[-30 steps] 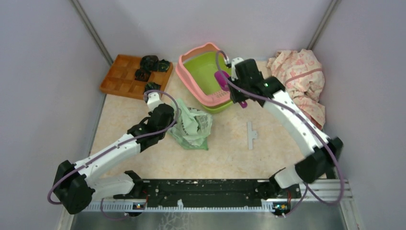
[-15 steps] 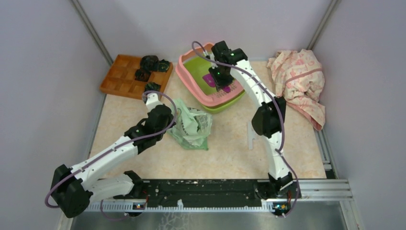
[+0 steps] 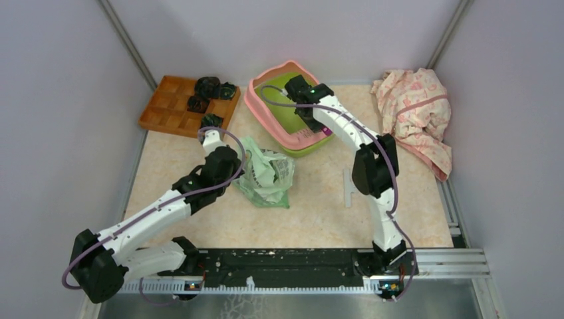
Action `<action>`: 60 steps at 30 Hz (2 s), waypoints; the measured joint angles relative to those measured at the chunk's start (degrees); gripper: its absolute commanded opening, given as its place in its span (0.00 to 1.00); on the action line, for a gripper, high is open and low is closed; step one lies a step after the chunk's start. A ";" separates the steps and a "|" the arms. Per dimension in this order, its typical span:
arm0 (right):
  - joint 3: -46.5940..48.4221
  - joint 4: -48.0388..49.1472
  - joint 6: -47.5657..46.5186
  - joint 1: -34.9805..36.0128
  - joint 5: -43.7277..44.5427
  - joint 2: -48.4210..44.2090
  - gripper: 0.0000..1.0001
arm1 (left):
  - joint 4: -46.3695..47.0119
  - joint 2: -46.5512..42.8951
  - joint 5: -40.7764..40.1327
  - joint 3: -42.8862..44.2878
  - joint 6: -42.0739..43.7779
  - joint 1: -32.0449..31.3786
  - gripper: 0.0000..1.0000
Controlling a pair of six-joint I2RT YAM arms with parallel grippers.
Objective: Fill the litter box with clean litter
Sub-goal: Pour the cat litter into the litter box.
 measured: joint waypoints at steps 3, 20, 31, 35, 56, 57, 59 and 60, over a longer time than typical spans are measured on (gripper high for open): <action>-5.84 4.79 -3.32 2.47 6.40 -2.58 0.00 | 0.28 -0.28 0.09 -0.46 0.00 0.00 0.25; -30.16 67.63 -55.47 10.78 37.40 -8.31 0.00 | 0.24 -14.93 2.54 -5.86 -0.50 0.00 0.26; -27.78 72.76 -65.46 10.21 38.84 -5.29 0.00 | -1.22 -18.27 2.51 -6.49 -0.72 0.00 0.26; -30.64 74.47 -66.47 10.08 38.88 -5.22 0.00 | -1.40 -18.32 2.51 -6.49 -0.74 0.00 0.26; -34.69 66.55 -57.61 7.13 34.86 -5.66 0.00 | -2.03 -15.06 2.27 -6.45 -0.76 0.00 0.26; -34.27 63.87 -55.06 6.99 33.97 -5.77 0.00 | -2.25 -14.91 2.12 -6.38 -0.76 0.00 0.26; -33.35 58.07 -49.42 6.60 31.69 -6.49 0.00 | -2.71 -14.67 1.79 -6.25 -0.76 0.00 0.27; -32.74 55.01 -46.49 6.38 30.29 -7.10 0.00 | -2.93 -14.53 1.62 -6.21 -0.76 0.00 0.27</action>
